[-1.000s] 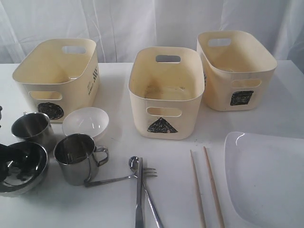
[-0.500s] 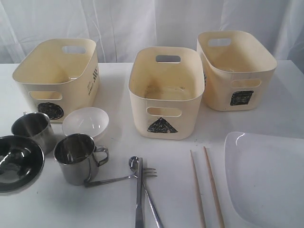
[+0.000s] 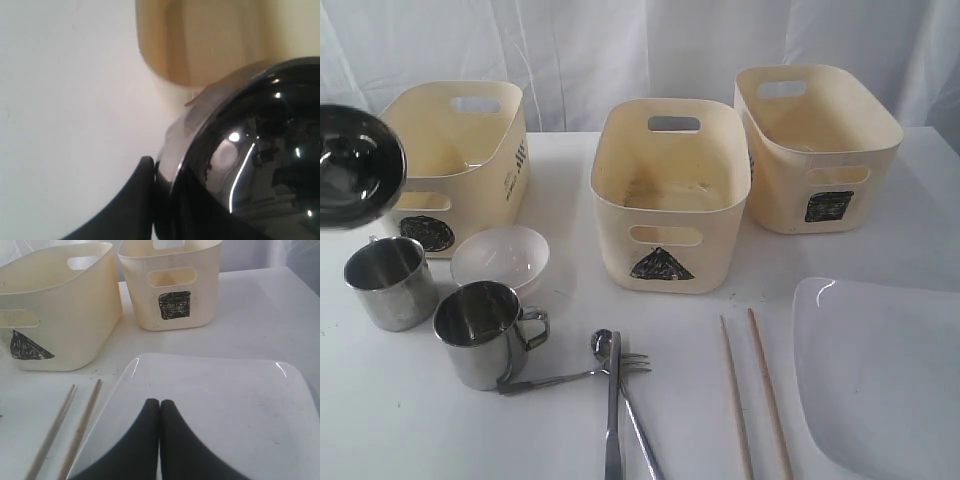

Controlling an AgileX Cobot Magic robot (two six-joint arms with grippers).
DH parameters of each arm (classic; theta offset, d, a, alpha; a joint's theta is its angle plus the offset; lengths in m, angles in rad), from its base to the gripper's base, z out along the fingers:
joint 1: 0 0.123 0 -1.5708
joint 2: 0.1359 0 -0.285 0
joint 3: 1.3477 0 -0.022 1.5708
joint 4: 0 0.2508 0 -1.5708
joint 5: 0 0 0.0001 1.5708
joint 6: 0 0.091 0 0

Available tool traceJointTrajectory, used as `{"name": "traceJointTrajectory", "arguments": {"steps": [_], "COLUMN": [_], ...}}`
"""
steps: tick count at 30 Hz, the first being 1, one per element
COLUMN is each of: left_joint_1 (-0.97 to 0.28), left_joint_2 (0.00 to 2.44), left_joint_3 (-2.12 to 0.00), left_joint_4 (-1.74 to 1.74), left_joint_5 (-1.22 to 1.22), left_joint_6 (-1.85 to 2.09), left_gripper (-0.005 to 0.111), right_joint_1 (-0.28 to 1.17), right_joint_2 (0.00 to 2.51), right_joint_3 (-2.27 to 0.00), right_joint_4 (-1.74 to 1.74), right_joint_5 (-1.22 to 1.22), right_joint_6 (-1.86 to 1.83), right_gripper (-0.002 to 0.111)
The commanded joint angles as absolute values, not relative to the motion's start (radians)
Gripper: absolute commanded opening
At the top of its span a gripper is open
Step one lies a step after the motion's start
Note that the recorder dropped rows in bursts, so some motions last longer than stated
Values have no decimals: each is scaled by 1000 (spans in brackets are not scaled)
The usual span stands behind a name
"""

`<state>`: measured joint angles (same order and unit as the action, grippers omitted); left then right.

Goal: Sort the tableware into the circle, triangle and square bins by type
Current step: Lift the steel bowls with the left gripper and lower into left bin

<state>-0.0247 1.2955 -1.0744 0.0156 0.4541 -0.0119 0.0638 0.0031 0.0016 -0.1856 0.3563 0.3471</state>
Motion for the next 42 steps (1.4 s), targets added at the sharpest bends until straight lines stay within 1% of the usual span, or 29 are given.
{"name": "traceJointTrajectory", "arguments": {"steps": [1, 9, 15, 26, 42], "left_joint_1": [-22, -22, -22, -57, -64], "left_joint_2": [1426, 1691, 1821, 1919, 1929], "left_joint_3": [-1245, -1517, -1627, -1664, -1664], "left_joint_4": [17, 19, -8, -51, -63], "left_joint_5": [414, 404, 404, 394, 410], "left_joint_6": [5, 8, 8, 29, 29], "left_gripper": [0, 0, 0, 0, 0], "right_joint_1": [59, 59, 59, 59, 59], "right_joint_2": [0, 0, 0, 0, 0], "right_joint_3": [0, 0, 0, 0, 0], "right_joint_4": [-188, -188, -188, -188, -188], "right_joint_5": [351, 351, 351, 351, 351], "right_joint_6": [354, 354, 354, 354, 354], "right_gripper": [0, 0, 0, 0, 0]}}
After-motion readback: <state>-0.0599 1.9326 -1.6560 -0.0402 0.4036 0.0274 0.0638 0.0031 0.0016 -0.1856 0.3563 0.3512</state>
